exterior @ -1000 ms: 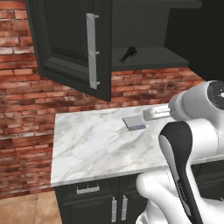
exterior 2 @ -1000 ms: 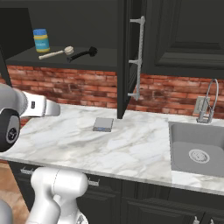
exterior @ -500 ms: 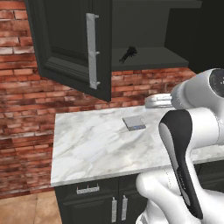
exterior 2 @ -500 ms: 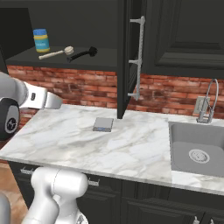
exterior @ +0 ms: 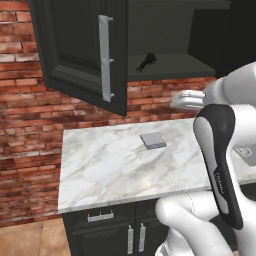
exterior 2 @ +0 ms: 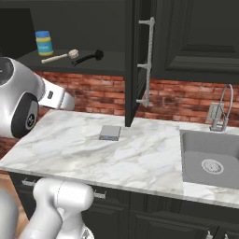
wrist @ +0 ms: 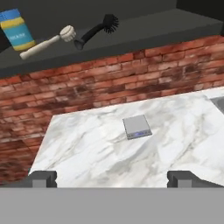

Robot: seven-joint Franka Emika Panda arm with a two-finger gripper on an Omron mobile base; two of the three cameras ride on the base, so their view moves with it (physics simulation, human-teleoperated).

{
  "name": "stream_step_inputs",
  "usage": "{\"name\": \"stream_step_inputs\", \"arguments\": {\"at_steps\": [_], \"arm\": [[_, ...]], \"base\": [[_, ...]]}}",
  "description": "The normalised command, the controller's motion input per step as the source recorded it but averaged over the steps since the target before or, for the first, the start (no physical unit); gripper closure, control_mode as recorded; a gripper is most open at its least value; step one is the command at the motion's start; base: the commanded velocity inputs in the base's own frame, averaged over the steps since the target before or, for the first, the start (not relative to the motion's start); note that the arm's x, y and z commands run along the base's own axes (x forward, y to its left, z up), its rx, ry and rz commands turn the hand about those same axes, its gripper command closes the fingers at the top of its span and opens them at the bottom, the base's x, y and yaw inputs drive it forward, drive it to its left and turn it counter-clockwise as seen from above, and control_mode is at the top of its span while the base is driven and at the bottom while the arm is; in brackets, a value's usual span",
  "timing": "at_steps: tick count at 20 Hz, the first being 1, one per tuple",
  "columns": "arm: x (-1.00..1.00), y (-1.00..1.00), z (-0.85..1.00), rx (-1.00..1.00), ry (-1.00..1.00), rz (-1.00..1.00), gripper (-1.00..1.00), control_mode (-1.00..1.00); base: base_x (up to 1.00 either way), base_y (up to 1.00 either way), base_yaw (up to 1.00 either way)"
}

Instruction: Pick the dish brush and dish brush from the cabinet and place them on the counter.

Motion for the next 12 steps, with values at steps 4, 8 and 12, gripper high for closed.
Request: {"name": "stream_step_inputs", "arguments": {"at_steps": [4,8,12], "arm": [[0.14,0.00,0.27,0.07,0.00,0.00,-1.00,-1.00],[0.08,0.03,0.16,0.07,0.03,0.01,-1.00,-1.00],[0.03,0.16,0.03,0.09,0.05,0.00,-1.00,-1.00]], "base": [[0.00,0.00,0.00],[0.00,0.00,0.00],[0.00,0.00,0.00]]}}
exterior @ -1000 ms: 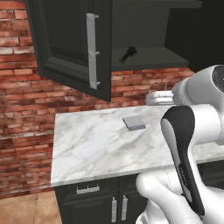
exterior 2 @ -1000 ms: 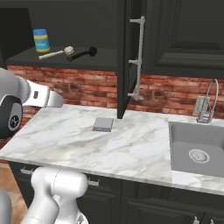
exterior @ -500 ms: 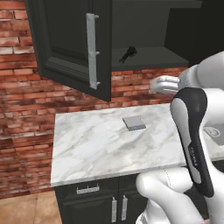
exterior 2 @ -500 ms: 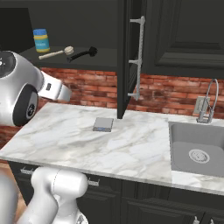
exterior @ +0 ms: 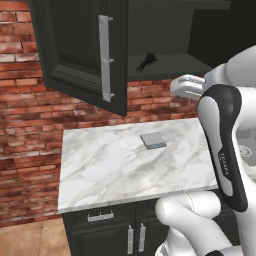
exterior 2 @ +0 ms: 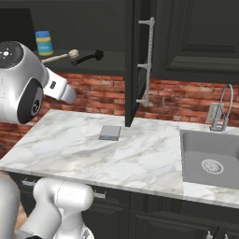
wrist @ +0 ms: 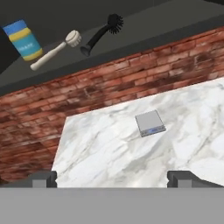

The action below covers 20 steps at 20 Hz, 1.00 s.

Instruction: Pick the dish brush and dish brush from the cabinet and place them on the counter.

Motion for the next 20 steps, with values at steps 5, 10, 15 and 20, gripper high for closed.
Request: {"name": "stream_step_inputs", "arguments": {"at_steps": [5,10,15,20], "arm": [[0.10,0.14,0.00,0.12,0.10,0.01,-1.00,-1.00],[0.12,0.06,-0.05,0.11,0.10,0.05,-1.00,-1.00],[0.06,0.15,-0.17,0.05,0.06,0.08,-1.00,-1.00],[0.07,0.19,-0.15,0.05,0.03,0.08,-1.00,-1.00]], "base": [[0.00,0.00,0.00],[0.00,0.00,0.00],[0.00,0.00,0.00],[0.00,0.00,0.00]]}}
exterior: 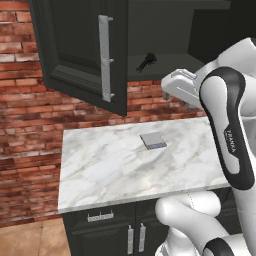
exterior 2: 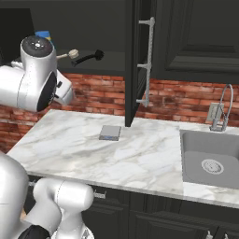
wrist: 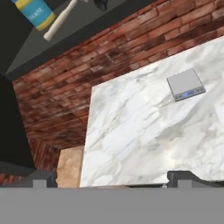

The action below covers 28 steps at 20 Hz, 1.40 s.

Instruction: Pick the dish brush and dish brush from the cabinet and place them on the counter.

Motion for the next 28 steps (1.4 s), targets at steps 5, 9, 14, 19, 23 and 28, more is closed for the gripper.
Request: {"name": "stream_step_inputs", "arguments": {"at_steps": [5,9,14,19,23,28], "arm": [[0.16,0.09,-0.02,0.06,0.01,0.04,-1.00,-1.00],[0.14,0.00,0.03,0.09,0.00,0.00,-1.00,-1.00],[0.09,0.03,0.03,0.09,0.00,0.00,-1.00,-1.00],[0.08,0.11,0.06,0.10,0.00,0.00,-1.00,-1.00],[0.06,0.14,0.01,0.12,0.04,0.02,-1.00,-1.00],[0.13,0.11,0.05,0.14,0.07,0.04,-1.00,-1.00]], "base": [[0.00,0.00,0.00],[0.00,0.00,0.00],[0.00,0.00,0.00],[0.00,0.00,0.00],[0.00,0.00,0.00],[0.00,0.00,0.00]]}}
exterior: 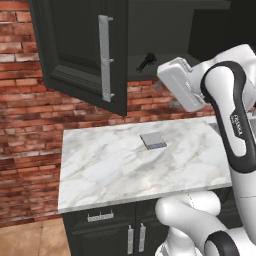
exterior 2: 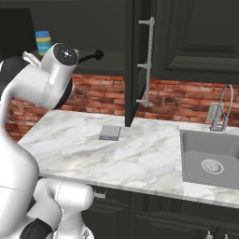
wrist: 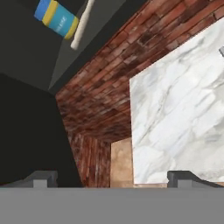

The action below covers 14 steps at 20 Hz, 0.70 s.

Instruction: Pick the dish brush and dish brush from the cabinet and place them on the counter.

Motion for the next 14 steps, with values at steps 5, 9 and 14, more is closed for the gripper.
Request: {"name": "stream_step_inputs", "arguments": {"at_steps": [5,9,14], "arm": [[0.17,0.11,0.09,0.14,0.09,0.04,-1.00,-1.00],[0.15,0.15,0.08,0.13,0.12,0.05,-1.00,-1.00],[0.14,0.15,0.02,0.09,0.09,0.05,-1.00,-1.00]], "base": [[0.00,0.00,0.00],[0.00,0.00,0.00],[0.00,0.00,0.00]]}}
